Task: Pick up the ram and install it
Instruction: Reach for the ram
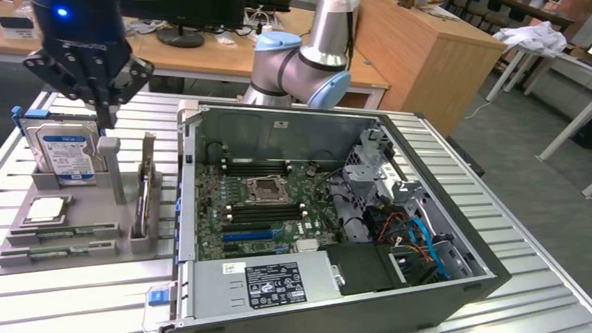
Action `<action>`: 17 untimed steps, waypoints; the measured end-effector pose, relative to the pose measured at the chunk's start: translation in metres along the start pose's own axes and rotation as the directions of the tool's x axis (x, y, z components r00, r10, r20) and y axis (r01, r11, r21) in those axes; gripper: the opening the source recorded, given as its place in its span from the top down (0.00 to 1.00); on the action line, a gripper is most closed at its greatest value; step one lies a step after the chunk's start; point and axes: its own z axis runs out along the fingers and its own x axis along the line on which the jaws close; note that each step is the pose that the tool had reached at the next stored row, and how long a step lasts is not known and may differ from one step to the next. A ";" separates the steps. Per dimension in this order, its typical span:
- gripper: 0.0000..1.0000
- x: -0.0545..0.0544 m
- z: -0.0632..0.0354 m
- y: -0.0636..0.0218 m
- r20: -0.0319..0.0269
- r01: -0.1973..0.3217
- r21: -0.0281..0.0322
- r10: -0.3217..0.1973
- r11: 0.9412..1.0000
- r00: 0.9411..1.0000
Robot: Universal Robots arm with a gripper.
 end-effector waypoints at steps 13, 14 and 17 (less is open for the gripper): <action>0.89 0.045 0.0001 -0.0034 -0.001 0.000 0.000 0.000 1.000 1.000; 0.89 0.048 0.0002 -0.0036 -0.001 0.000 0.000 0.000 1.000 1.000; 0.89 0.058 0.0002 -0.0044 -0.001 0.000 0.000 0.000 1.000 1.000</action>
